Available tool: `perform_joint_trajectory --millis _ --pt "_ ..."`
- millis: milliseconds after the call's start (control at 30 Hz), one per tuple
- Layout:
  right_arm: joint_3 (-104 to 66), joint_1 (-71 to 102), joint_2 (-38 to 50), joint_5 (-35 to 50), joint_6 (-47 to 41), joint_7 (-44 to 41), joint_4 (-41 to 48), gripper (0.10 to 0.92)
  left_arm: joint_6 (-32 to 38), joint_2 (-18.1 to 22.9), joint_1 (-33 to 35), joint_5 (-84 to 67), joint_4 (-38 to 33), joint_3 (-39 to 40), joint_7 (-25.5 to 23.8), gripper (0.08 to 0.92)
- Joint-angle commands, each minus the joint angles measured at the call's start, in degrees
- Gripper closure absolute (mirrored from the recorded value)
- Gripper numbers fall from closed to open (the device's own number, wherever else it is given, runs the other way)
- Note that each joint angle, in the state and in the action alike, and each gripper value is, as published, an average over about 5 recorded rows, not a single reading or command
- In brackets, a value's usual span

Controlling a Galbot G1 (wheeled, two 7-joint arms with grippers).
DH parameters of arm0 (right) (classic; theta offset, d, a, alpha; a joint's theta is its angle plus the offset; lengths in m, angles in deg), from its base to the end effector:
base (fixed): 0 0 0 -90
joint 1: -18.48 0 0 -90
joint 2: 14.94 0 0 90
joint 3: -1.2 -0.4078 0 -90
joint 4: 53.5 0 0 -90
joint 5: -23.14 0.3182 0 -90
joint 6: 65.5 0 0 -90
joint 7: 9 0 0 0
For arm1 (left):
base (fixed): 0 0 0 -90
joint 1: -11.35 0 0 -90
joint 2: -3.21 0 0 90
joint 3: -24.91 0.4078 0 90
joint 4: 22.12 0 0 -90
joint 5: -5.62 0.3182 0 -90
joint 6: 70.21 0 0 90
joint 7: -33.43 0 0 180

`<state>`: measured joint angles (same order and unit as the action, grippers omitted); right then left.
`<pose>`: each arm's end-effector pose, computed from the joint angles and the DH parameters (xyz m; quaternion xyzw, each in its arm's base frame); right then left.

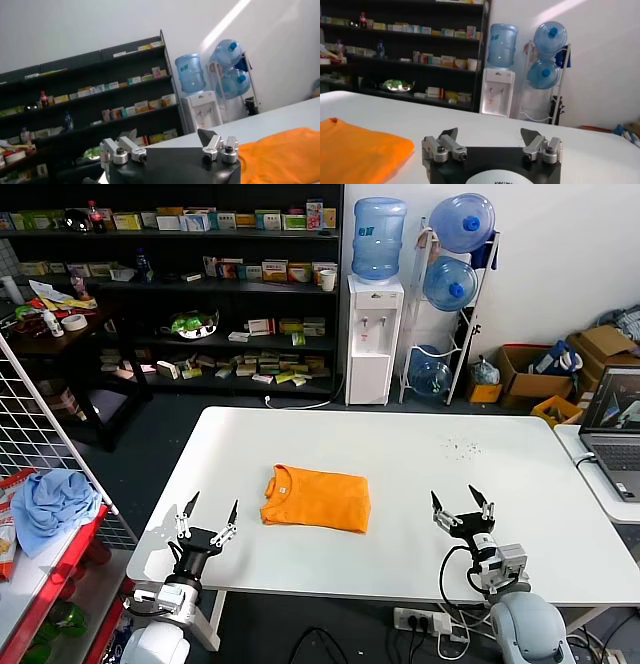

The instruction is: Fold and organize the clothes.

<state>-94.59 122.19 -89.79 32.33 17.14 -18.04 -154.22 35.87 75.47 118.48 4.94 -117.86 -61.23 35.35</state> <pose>0.2244 -0.1216 -0.3926 0.0521 -0.9936 0.0514 0.0857 0.1945 0.0943 -0.4415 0.0648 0.9890 0.1279 0.0371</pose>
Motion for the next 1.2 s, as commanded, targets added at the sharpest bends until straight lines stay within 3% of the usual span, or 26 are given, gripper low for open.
perform_joint_trajectory --millis 33,1200 --pt "-1.46 0.45 -1.51 -0.75 -0.14 -0.85 -0.72 0.203 -1.29 -0.44 0.88 0.76 -0.74 -1.22 -0.22 0.177" --pt "-0.80 0.73 -1.69 -0.12 -0.43 -0.87 -1.61 0.203 -1.11 0.34 0.15 -0.06 -1.27 -0.46 0.01 0.177"
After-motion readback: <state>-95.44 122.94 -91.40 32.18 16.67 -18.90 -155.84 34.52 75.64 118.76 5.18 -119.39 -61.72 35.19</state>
